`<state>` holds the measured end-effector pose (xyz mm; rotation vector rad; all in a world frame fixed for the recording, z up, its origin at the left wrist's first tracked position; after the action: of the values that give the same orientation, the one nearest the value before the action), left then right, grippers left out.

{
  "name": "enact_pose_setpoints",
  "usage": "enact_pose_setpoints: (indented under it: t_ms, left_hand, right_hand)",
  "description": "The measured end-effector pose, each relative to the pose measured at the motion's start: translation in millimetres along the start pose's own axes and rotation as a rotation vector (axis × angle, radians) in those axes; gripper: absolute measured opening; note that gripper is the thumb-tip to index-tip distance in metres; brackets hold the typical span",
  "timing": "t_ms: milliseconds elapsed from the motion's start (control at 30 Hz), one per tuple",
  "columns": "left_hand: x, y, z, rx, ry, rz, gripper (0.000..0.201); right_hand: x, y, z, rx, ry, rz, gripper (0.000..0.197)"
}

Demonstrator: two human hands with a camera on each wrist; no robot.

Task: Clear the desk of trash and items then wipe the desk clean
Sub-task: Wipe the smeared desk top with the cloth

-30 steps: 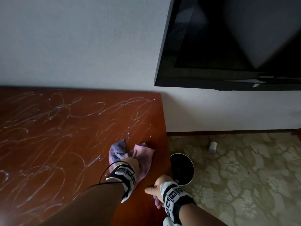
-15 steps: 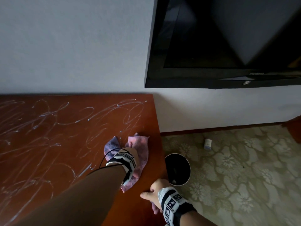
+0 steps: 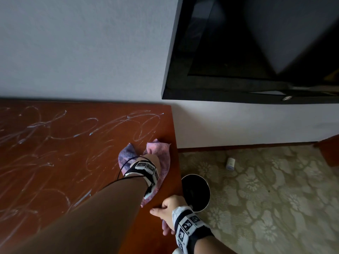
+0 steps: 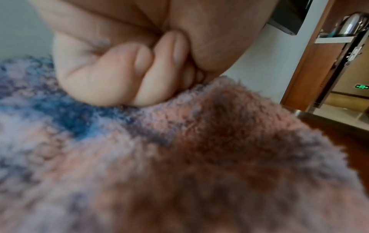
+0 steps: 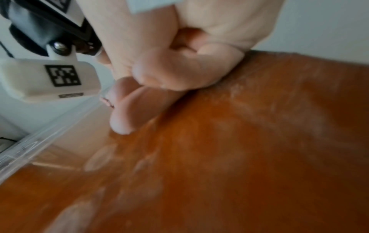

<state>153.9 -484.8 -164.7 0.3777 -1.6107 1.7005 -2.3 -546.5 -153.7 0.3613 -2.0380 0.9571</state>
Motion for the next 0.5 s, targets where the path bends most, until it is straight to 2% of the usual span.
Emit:
enact_pose_setpoints:
  t_ms: [67,133,233,333,500]
  left_hand:
    - [-5,-2,6,0.02,0.005,0.001,0.038]
    - [-5,-8,10,-0.056,0.012,0.006,0.043]
    - [0,-2,10,-0.127,0.051,-0.075,0.046]
    - [6,10,5,-0.076,0.041,-0.165,0.051]
    - [-1,9,6,-0.028,0.021,-0.101,0.044]
  right_hand:
    - [0,-2,0,-0.002,-0.003,-0.015,0.039]
    - [1,-3,-2,-0.01,-0.005,-0.037,0.039]
    - [5,-5,-5,-0.038,-0.009,-0.049,0.037]
    - [6,-6,-6,-0.043,-0.012,-0.053,0.037]
    - [2,-5,-3,-0.05,-0.011,-0.063,0.04]
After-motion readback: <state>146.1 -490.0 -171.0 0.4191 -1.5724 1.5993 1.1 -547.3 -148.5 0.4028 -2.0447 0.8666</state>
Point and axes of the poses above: each hand's wrist, its own x-axis away from the middle knuckle, its own y-axis out of the palm, z = x × y, the point moved 3 cm from there along -x, towards the middle knuckle, and after that the axes turned 15 degrees about x, right-handed, at the moved point
